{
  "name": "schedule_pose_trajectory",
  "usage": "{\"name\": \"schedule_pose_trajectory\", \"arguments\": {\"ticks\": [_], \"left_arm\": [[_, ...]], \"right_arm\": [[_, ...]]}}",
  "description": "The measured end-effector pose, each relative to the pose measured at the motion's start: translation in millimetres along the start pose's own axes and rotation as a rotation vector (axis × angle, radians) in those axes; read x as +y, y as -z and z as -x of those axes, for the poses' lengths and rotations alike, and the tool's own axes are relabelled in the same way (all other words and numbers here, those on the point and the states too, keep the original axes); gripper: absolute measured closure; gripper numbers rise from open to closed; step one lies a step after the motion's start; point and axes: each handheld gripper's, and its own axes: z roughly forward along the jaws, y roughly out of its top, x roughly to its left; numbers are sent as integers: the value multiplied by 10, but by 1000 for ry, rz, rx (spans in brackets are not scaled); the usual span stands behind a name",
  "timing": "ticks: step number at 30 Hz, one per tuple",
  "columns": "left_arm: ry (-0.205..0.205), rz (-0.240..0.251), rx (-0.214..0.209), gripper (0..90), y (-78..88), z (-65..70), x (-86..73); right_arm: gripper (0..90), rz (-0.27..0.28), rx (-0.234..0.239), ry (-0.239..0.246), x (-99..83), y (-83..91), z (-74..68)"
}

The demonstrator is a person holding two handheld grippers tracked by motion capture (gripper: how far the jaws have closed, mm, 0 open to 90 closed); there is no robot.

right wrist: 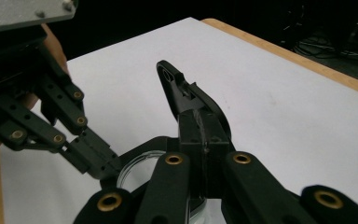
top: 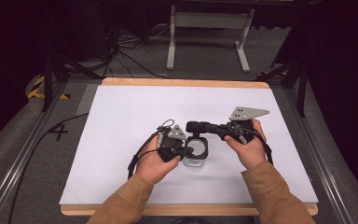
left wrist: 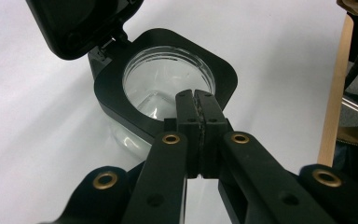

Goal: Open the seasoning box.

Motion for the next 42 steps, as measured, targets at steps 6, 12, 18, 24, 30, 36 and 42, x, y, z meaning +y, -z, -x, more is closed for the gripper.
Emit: {"name": "schedule_pose_trajectory", "arguments": {"ticks": [6, 12, 18, 24, 30, 36, 42], "left_arm": [[-1, -4, 1, 900, 3, -4, 1], [-3, -13, 14, 900, 6, 11, 9], [6, -9, 11, 900, 2, 9, 9], [-2, -9, 12, 900, -11, 27, 17], [-2, -7, 10, 900, -13, 25, 17], [-11, -19, 17, 900, -1, 26, 27], [-18, 1, 3, 808, 92, 15, 66]], "right_arm": [[900, -3, -32, -8, 33, -63, 66], [900, 3, -64, -36, 34, -102, 135], [900, 4, -69, -45, 25, -141, 183], [900, 1, -67, -41, 34, -178, 201], [900, -3, -67, -37, 35, -191, 200], [900, -4, -65, -36, 39, -176, 180], [897, 17, -35, -12, 65, -58, 100]]}}
